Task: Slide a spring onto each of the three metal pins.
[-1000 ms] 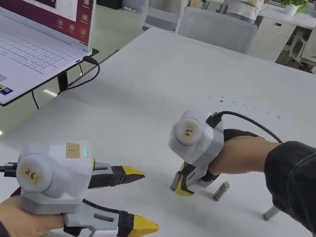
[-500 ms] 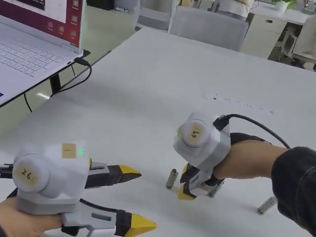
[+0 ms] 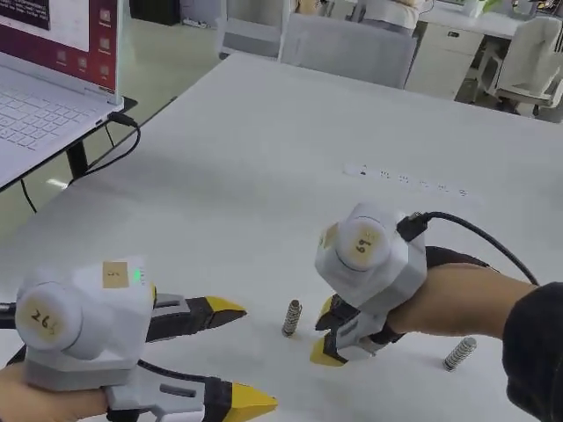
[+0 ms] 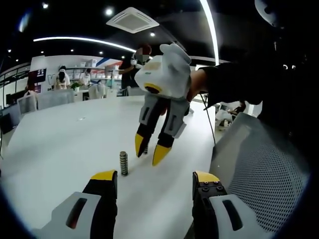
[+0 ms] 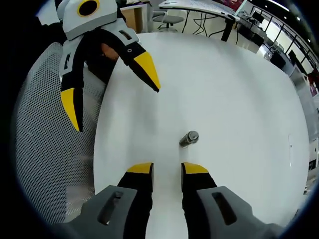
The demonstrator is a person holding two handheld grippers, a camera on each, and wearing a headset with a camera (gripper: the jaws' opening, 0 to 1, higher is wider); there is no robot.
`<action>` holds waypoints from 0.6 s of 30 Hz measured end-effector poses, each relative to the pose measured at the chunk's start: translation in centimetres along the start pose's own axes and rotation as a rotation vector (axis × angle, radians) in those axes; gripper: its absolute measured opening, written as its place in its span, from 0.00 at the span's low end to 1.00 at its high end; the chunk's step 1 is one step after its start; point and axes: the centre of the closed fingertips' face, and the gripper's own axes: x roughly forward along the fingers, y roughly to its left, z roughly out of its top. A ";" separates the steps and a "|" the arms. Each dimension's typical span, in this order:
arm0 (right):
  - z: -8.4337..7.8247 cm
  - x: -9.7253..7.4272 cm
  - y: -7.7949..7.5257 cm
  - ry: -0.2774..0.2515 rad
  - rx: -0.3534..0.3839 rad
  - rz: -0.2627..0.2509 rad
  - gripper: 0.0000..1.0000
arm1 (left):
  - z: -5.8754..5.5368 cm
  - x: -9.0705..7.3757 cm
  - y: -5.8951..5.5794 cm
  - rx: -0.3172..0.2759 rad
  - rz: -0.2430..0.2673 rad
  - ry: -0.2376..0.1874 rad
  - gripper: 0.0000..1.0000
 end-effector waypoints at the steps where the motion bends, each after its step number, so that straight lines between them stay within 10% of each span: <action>1: 0.0 0.0 0.1 -0.002 0.002 -0.001 0.21 | 0.0 0.0 0.0 0.000 0.000 0.000 0.56; 18: -0.3 -2.3 2.1 -0.160 0.104 -0.047 0.22 | 0.0 0.4 -0.8 -0.002 -0.013 0.017 0.59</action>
